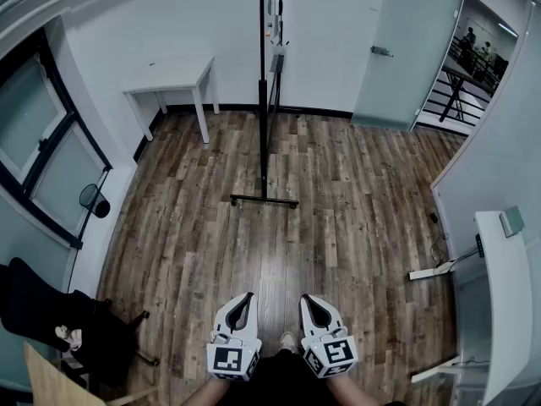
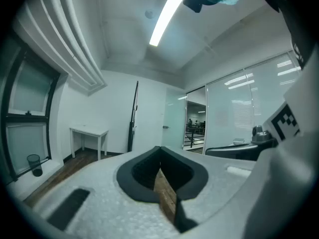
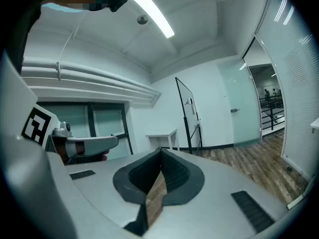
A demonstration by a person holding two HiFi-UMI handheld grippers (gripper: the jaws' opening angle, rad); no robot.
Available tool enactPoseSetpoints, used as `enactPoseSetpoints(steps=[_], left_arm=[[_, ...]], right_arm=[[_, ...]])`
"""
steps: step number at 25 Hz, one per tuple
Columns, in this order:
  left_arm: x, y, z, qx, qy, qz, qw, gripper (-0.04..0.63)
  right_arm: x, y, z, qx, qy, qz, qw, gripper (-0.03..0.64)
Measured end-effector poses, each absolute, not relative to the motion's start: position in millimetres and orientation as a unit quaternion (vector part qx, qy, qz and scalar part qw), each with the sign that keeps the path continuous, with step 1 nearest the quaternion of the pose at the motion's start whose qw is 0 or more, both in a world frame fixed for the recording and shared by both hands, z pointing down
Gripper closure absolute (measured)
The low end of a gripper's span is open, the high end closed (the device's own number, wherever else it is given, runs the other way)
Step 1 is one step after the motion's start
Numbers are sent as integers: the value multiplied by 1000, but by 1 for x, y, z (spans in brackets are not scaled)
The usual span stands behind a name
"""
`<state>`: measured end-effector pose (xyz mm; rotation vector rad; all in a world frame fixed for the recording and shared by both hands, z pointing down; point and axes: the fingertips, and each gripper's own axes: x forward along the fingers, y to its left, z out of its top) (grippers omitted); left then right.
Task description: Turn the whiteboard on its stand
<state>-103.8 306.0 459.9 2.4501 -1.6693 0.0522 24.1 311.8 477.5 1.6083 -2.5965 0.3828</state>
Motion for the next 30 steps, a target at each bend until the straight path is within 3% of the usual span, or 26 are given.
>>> enactPoseSetpoints(steps=[30], left_arm=[[-29,316,477,815,-572,6,90,580]], right_arm=[[88,310,487,493,-861,125,22,606]])
